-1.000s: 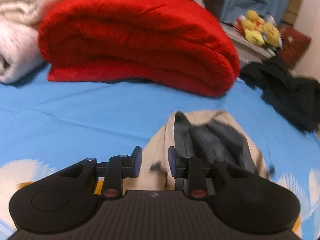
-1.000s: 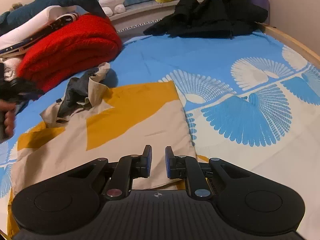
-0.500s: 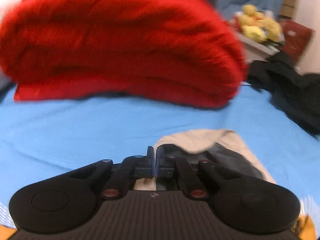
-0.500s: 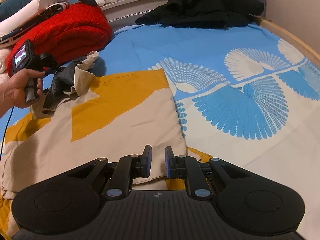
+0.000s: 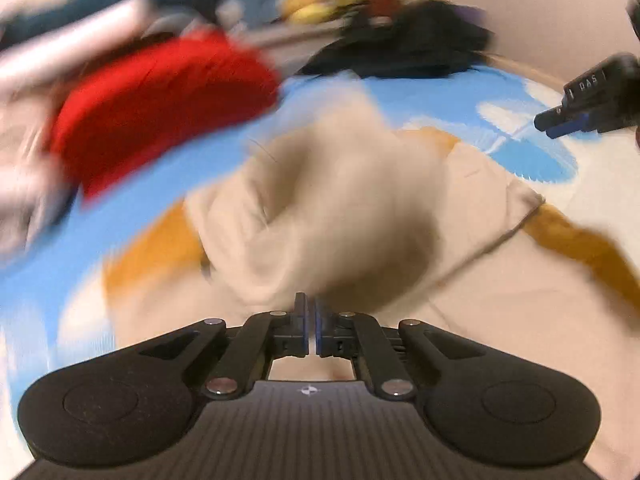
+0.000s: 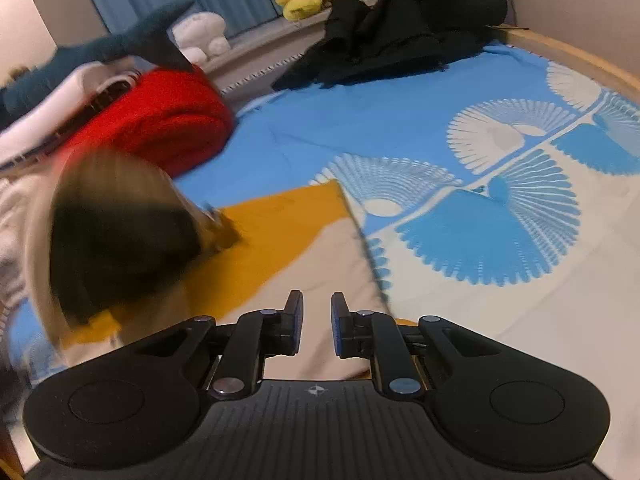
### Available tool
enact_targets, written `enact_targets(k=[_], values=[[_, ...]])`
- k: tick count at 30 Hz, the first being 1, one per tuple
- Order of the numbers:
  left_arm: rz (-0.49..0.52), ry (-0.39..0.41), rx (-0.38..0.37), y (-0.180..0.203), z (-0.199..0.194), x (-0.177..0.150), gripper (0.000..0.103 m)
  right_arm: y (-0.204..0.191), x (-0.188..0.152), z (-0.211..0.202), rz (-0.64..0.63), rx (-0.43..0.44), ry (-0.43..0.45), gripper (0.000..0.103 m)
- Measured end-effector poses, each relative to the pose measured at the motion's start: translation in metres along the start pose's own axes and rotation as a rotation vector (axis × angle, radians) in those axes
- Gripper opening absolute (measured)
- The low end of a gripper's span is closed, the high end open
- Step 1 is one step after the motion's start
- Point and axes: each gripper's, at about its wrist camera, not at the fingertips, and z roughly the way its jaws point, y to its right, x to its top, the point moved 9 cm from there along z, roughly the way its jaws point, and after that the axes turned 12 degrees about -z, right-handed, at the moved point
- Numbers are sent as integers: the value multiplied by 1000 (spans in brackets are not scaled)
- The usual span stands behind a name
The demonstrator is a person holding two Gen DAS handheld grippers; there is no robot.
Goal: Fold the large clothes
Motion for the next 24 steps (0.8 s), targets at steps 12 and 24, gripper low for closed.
enact_targets(k=[12,24], values=[[-627,-18,-44,-41,39,7,25,-49,-9,2,44,193,2,28],[-816,-131,-125,-64,88,-13,62,-125,-57,54,113,379,-181,33]])
